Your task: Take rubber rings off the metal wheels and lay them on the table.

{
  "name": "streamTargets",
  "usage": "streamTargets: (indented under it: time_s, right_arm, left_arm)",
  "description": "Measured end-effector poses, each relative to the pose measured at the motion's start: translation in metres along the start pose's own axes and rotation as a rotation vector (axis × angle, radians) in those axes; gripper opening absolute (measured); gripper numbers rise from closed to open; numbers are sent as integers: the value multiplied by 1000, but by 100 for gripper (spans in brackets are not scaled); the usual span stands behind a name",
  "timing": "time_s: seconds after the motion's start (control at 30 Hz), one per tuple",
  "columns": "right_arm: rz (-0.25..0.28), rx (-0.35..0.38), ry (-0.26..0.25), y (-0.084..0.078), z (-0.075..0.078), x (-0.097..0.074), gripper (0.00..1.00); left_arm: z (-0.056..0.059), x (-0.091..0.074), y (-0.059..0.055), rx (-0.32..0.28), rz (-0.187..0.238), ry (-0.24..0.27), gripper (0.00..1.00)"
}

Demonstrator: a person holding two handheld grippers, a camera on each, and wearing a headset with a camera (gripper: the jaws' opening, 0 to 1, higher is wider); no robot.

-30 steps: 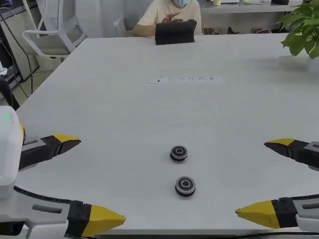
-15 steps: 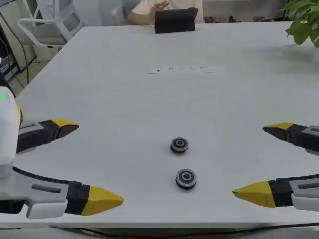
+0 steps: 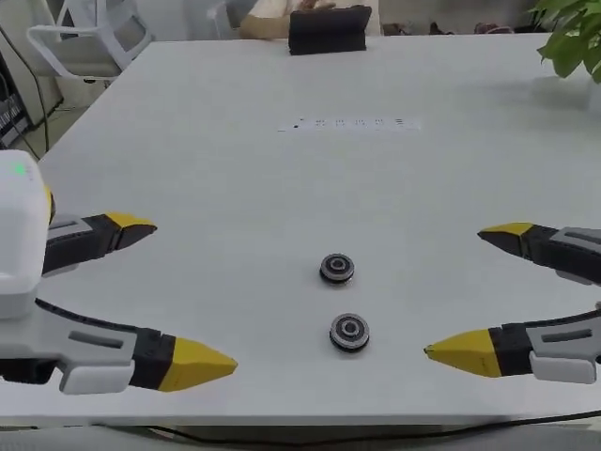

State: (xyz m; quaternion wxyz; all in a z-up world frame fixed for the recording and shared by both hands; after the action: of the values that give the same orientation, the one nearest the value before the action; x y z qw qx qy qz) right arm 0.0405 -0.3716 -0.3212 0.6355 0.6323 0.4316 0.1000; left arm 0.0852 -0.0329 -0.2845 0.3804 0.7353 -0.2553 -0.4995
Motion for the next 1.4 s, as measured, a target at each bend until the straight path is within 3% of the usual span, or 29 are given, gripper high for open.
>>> streamTargets:
  time_s: [0.4, 0.7, 1.13, 1.4]
  right_arm:
    - [4, -13, 11, 3, 5, 4, 91]
    - [15, -27, 12, 8, 9, 3, 88]
    - [-10, -52, 38, 5, 7, 10, 82]
    - [-11, -59, 50, 4, 7, 13, 79]
  left_arm:
    - [-6, 8, 7, 42, 26, -18, 94]
    - [-9, 15, 12, 87, 21, -47, 92]
    - [-12, 26, 15, 74, 53, -88, 88]
    - [-11, 34, 16, 85, 41, -112, 87]
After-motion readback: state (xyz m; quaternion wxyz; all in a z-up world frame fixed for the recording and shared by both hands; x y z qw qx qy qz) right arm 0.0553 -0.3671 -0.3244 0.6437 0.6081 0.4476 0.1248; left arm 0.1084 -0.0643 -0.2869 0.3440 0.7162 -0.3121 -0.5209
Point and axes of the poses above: the centre of the closed fingertips' face, and the gripper's own axes: x roughly forward along the fingers, z roughly to its right, y roughly out of its top, the point moved 10 cm from there along -x, roughly backward along the fingers, and after that the axes turned 11 degrees about x, right-handed, at the moved point
